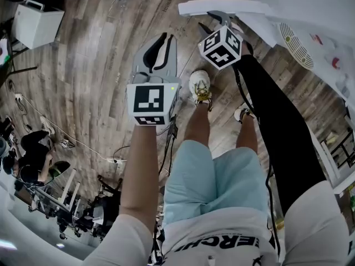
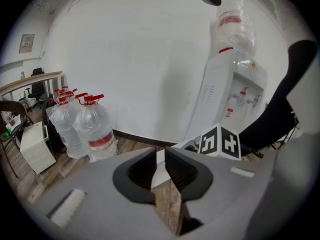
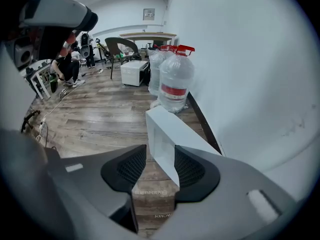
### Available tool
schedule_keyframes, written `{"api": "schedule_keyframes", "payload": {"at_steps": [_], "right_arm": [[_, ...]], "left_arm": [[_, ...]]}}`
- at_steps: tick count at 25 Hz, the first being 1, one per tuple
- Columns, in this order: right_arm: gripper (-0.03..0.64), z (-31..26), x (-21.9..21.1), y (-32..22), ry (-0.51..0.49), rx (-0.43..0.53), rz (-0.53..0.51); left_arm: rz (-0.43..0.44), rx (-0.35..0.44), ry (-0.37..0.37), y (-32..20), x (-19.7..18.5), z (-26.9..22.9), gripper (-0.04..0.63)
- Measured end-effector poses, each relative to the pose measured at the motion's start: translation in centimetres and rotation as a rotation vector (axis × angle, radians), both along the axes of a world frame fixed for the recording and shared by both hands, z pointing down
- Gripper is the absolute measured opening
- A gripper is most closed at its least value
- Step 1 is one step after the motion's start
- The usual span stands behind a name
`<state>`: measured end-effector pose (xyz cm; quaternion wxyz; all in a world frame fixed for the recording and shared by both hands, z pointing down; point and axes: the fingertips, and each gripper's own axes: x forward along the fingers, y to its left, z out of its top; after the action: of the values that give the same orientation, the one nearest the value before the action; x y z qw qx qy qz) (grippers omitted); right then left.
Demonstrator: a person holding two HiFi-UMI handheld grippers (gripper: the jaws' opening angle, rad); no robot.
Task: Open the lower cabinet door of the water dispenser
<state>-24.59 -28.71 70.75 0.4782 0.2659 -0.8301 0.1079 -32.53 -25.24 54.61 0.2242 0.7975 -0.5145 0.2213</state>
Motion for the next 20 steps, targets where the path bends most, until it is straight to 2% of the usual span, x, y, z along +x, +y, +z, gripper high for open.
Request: {"api": "schedule_keyframes", "payload": {"at_steps": [12,20], "right_arm": [[0.170,-0.3,0.2,0.4,-0.015,-0.023,0.065],[0.169,-3.9,3.1,2.7,-0.042,-0.026,0.171]], "left_arm": [[0.008,0.010,-0.014,0.1,-0.4,-0.1,0.061],[0.080,-0.018,-0.011,1.1,2.2,-1.5,0.061]]}}
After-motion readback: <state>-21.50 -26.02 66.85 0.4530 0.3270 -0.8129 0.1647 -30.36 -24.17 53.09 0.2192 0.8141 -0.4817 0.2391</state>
